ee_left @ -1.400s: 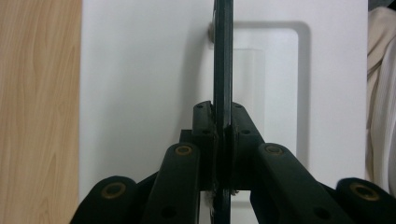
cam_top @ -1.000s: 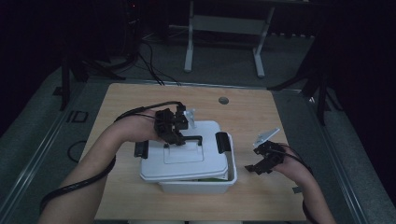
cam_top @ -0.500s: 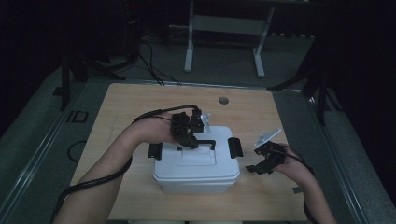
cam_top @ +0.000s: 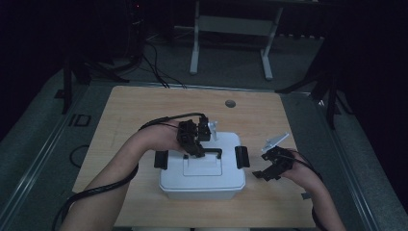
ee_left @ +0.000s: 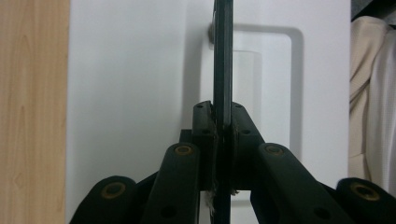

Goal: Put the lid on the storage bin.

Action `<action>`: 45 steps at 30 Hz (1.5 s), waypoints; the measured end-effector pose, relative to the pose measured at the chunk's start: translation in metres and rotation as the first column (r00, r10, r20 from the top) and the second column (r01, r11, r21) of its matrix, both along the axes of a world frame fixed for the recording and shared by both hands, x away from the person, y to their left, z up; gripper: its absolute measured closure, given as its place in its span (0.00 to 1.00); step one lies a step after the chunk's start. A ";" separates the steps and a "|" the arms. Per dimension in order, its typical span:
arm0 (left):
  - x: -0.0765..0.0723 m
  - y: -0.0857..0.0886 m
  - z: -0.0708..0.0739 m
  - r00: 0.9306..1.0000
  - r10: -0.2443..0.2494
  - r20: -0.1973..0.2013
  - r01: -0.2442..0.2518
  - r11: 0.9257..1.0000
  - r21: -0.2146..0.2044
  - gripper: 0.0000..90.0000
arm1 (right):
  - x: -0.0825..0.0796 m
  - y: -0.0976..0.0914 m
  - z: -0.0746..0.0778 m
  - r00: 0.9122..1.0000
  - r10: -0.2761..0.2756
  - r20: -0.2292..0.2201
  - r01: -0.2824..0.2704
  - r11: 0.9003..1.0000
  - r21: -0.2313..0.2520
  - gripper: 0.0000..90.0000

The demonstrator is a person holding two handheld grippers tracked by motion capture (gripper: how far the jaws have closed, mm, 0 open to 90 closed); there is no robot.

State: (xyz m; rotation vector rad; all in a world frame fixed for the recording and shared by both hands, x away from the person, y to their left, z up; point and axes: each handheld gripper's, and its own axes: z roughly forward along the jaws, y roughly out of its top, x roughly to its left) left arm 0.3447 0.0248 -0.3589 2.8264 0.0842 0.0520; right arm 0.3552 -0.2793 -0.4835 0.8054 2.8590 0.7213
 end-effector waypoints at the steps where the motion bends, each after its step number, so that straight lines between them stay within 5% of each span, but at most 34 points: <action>1: 0.000 -0.001 -0.001 1.000 -0.001 0.006 0.001 1.000 0.005 0.94 | 0.000 0.000 0.000 1.000 -0.001 0.000 0.001 1.000 -0.001 0.17; 9: 0.003 -0.004 -0.006 1.000 0.006 0.021 -0.007 1.000 0.028 0.93 | 0.000 0.001 -0.002 1.000 0.004 -0.003 -0.004 1.000 0.000 0.17; 20: 0.005 -0.001 -0.008 0.999 0.023 0.028 -0.023 1.000 0.003 0.91 | -0.001 0.001 -0.004 1.000 0.001 -0.012 -0.001 1.000 -0.002 0.17; 28: 0.008 0.012 -0.008 0.990 0.098 0.102 -0.091 0.994 -0.067 0.46 | 0.000 0.003 -0.003 1.000 0.006 -0.011 -0.006 1.000 -0.002 0.17; 32: 0.008 0.020 -0.008 0.987 0.125 0.097 -0.115 0.988 -0.107 0.28 | 0.000 0.003 -0.002 1.000 0.003 -0.010 -0.003 1.000 -0.002 0.17; 40: 0.004 0.039 -0.012 0.985 0.143 0.100 -0.126 0.980 -0.157 0.12 | -0.001 0.002 -0.001 1.000 0.002 -0.009 -0.002 1.000 -0.005 0.17; 45: 0.002 0.052 -0.016 0.982 0.162 0.102 -0.140 0.971 -0.192 0.11 | -0.001 0.001 0.000 1.000 -0.004 -0.008 0.003 1.000 -0.004 0.17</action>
